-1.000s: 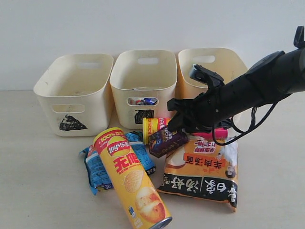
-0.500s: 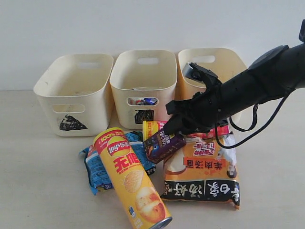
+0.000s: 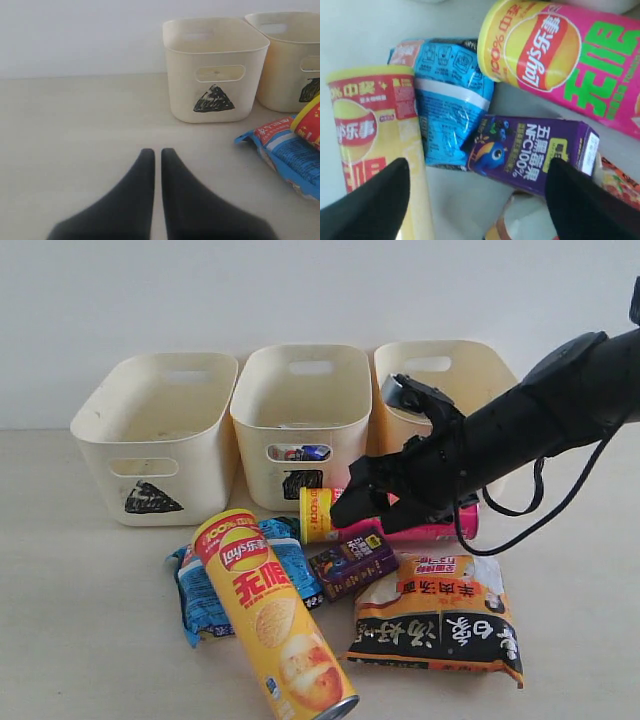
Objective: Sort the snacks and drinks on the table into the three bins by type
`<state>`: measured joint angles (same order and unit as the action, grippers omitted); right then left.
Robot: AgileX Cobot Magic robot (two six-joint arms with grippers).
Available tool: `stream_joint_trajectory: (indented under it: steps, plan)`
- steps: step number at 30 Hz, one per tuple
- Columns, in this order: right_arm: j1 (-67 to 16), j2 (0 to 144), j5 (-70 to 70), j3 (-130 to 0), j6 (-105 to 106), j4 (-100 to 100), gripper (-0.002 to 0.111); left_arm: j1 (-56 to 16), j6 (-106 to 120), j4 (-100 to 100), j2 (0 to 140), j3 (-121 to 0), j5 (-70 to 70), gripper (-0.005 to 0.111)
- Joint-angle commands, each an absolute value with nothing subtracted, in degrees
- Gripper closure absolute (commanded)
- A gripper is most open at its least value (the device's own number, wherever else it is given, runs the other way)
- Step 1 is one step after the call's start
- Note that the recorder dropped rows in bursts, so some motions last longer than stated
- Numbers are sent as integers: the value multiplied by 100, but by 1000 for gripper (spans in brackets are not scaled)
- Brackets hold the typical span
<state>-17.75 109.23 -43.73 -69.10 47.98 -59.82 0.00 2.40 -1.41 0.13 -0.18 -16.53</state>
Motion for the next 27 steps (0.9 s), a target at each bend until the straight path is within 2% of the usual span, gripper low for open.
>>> stream_joint_trajectory:
  steps: [1, 8, 20, 22, 27]
  plan:
    - [-1790, 10848, -4304, -6924, 4481, -5224, 40, 0, 266, -148, 0, 0, -1629, 102]
    - [-2202, 10848, -3572, -6924, 3494, -3698, 39, 0, 266, -148, 0, 0, -1629, 102]
    - [-2732, 10869, -2670, -6924, 3094, -3324, 39, 0, 266, -148, 0, 0, -1629, 102]
    - [-2743, 10869, -2526, -6924, 2951, -3313, 27, 0, 266, -148, 0, 0, -1629, 102]
    - [-2743, 10956, -2576, -6924, 2724, -3219, 27, 0, 266, -148, 0, 0, -1629, 102]
